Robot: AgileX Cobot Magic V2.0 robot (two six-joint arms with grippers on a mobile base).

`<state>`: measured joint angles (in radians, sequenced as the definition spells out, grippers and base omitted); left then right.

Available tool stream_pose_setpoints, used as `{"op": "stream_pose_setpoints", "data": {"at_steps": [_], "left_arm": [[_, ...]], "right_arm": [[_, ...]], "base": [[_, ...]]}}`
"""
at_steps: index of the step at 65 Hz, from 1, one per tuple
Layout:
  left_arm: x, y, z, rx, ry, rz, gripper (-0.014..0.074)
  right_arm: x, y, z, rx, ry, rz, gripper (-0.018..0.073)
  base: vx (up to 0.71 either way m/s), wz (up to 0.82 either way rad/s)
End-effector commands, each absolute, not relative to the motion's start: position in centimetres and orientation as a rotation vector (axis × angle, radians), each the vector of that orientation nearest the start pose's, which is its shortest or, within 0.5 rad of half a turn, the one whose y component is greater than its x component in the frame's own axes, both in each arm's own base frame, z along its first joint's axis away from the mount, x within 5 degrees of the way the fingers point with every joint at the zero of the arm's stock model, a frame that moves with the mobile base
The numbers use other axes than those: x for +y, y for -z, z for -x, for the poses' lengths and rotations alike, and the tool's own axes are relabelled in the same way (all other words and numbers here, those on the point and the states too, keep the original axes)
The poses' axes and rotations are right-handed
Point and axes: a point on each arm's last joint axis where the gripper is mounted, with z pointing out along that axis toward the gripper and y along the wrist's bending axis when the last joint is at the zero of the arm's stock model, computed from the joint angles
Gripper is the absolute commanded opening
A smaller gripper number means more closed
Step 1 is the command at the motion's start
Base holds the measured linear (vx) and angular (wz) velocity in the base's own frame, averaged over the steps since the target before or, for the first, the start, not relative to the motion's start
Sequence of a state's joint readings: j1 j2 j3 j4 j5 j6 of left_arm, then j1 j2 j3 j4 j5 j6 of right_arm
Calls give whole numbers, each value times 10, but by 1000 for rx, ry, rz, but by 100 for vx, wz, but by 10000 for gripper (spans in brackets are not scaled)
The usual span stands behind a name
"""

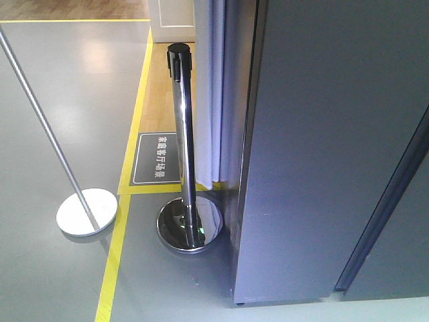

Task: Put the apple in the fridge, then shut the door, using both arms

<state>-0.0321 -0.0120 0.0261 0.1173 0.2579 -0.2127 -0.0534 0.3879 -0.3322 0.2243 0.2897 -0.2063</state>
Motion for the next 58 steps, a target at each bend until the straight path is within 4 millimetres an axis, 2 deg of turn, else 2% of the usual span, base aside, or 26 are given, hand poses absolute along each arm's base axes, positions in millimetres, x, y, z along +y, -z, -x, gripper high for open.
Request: {"op": "stream_pose_setpoints", "data": {"at_steps": [1,17,37,58], "left_arm": [[0,-181,-56,1695,91,84,-6],[0,-181,-56,1695,91,84,-6],[0,-181,-56,1695,91,84,-6],[0,-181,-56,1695,91,84,-6]], "right_arm": [[-1,-276,-89,1738,17,-5,-8],[-2,-226,-70,1751,57,10,-8],[-2,-184,-55,1698,75,14,-8],[-2,-180,-55,1737,63,7,-8]], "base": [[0,0],[0,0],[0,0],[0,0]]}}
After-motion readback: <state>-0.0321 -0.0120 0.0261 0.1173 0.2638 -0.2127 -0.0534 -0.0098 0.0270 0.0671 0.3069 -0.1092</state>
